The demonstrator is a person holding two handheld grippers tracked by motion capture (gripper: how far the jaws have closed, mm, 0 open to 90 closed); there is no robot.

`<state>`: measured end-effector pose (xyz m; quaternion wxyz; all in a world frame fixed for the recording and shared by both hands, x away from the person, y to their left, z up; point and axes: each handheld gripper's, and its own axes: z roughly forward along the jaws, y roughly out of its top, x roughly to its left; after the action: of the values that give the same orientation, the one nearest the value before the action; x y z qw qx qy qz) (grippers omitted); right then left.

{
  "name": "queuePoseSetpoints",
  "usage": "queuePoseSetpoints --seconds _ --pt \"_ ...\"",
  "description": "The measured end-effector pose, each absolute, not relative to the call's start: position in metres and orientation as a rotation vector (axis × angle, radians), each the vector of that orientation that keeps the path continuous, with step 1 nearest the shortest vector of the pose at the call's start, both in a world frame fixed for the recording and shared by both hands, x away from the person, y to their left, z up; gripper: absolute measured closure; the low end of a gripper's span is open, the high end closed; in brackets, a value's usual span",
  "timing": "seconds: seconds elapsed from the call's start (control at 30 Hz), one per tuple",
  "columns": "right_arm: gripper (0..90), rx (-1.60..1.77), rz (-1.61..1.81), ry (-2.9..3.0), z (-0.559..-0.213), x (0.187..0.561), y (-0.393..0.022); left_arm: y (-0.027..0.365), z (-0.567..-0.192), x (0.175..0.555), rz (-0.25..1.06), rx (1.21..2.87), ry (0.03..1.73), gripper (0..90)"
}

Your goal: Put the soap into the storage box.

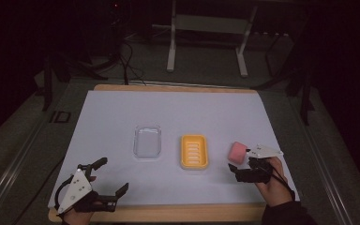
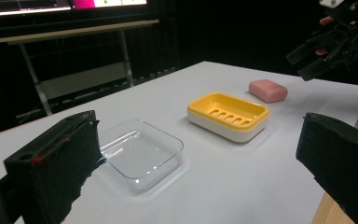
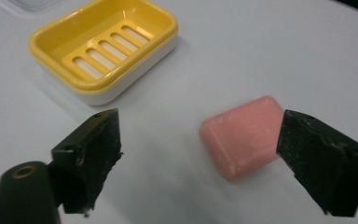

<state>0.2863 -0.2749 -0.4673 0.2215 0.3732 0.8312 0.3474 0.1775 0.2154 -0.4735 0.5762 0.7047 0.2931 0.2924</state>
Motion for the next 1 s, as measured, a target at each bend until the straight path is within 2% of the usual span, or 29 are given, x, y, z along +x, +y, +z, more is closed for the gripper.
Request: queuePoseSetpoints --seconds 0.23,0.5,0.83,1.0 --pt "12.1 1.225 0.941 2.426 -0.469 0.289 -0.274 0.213 -0.474 0.178 0.688 1.664 0.687 0.4" --pt "12.4 1.34 0.755 2.419 -0.468 0.294 -0.269 0.214 -0.474 0.178 0.693 1.666 0.693 0.4" --pt "14.7 1.654 0.379 2.455 -0.477 0.295 -0.261 0.214 -0.474 0.177 0.695 1.669 0.693 0.4" --pt "14.8 1.707 0.368 2.483 -0.477 0.297 -0.26 0.214 -0.474 0.178 0.698 1.675 0.693 0.4"
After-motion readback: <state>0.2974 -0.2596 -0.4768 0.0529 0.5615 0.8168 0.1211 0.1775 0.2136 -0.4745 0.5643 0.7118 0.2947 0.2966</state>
